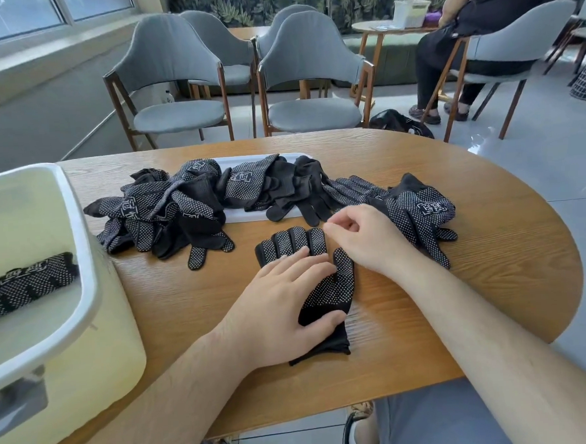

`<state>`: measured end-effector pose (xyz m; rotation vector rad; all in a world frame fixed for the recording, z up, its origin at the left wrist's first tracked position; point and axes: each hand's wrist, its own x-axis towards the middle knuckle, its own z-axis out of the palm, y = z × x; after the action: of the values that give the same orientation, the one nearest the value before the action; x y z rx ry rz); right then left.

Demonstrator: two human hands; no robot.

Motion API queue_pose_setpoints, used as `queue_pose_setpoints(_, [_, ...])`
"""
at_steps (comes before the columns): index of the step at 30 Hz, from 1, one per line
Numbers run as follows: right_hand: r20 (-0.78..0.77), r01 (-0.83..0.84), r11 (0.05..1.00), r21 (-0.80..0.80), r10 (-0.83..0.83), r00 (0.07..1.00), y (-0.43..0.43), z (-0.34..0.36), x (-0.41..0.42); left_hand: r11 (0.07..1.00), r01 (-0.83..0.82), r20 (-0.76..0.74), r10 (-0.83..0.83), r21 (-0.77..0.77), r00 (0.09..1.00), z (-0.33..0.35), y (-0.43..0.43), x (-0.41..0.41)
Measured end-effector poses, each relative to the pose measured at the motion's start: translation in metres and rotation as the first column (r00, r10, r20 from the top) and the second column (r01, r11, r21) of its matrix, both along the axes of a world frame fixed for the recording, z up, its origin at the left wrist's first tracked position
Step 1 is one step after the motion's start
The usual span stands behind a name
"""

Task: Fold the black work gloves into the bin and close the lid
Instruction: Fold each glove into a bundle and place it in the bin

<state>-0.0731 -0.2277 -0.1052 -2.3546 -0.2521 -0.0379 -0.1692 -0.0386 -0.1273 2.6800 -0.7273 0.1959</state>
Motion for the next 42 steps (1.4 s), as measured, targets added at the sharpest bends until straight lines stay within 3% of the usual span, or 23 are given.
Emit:
queue_pose_setpoints(3, [0.004, -0.055, 0.997, -0.055, 0.056, 0.998, 0.009, 0.000, 0.012, 0.996, 0.008, -0.050, -0.004, 0.087, 0.999, 0.002, -0.001, -0.002])
queue_pose_setpoints(6, [0.086, -0.065, 0.998, -0.006, 0.066, 0.994, 0.008, -0.008, 0.009, 0.991, 0.016, -0.068, -0.007, 0.131, 0.998, 0.003, 0.000, -0.004])
queue_pose_setpoints(9, [0.152, -0.090, 0.994, 0.057, 0.081, 0.985, 0.010, -0.013, 0.010, 0.991, 0.023, -0.071, -0.013, 0.131, 0.997, 0.002, 0.001, -0.002])
queue_pose_setpoints(15, [0.186, -0.063, 0.998, 0.009, 0.060, 0.981, 0.019, -0.016, 0.019, 0.997, 0.020, -0.053, -0.016, 0.078, 0.998, -0.002, 0.003, 0.000])
queue_pose_setpoints(20, [0.116, -0.201, 0.972, -0.121, 0.215, 0.970, 0.034, -0.009, 0.032, 0.998, 0.014, -0.049, -0.011, 0.059, 0.999, -0.002, 0.001, -0.001])
queue_pose_setpoints(28, [0.215, -0.229, 0.972, -0.055, 0.235, 0.948, 0.039, -0.017, 0.030, 0.993, 0.054, -0.095, -0.045, 0.104, 0.994, 0.006, 0.003, -0.003])
queue_pose_setpoints(35, [0.261, -0.304, 0.952, -0.026, 0.300, 0.918, 0.046, -0.009, 0.024, 0.997, -0.029, 0.247, 0.045, -0.069, 0.968, 0.005, 0.016, -0.025])
queue_pose_setpoints(42, [0.246, -0.407, 0.899, -0.161, 0.436, 0.866, 0.062, -0.012, 0.014, 0.997, -0.066, 0.236, 0.070, -0.028, 0.969, 0.002, 0.018, -0.028])
